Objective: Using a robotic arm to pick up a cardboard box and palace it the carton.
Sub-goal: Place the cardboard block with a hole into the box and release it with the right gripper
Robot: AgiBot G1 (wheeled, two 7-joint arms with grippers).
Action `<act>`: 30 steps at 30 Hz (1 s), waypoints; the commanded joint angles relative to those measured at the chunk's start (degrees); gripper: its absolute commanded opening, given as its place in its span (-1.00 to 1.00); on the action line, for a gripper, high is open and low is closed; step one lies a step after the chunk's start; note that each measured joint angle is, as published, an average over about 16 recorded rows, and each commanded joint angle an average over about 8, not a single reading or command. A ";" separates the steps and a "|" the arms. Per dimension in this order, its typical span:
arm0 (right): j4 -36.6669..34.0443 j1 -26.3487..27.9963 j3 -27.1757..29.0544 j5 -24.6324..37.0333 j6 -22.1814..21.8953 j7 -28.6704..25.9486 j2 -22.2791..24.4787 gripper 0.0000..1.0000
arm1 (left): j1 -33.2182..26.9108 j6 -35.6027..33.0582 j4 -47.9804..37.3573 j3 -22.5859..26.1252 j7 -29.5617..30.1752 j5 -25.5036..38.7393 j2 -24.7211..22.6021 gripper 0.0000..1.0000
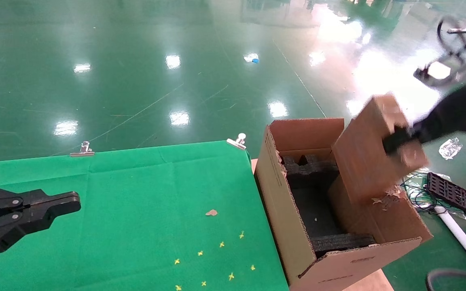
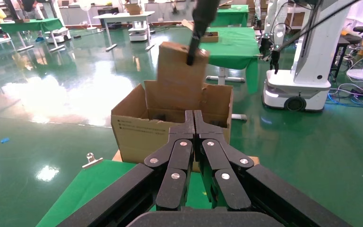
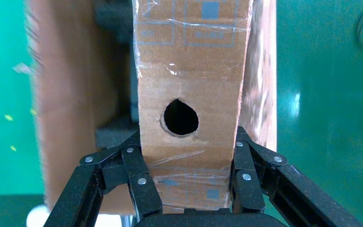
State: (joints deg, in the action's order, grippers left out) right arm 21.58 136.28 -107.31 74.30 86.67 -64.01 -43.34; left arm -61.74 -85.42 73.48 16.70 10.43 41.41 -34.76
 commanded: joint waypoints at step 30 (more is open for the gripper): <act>-12.66 -21.41 -0.28 -2.08 -11.13 4.79 -3.31 -1.00 | -0.02 0.05 0.00 0.11 -0.05 -0.07 0.04 1.00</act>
State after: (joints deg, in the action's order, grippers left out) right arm 9.03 114.83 -107.53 72.15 75.36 -59.22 -46.79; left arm -61.76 -85.37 73.48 16.80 10.38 41.34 -34.72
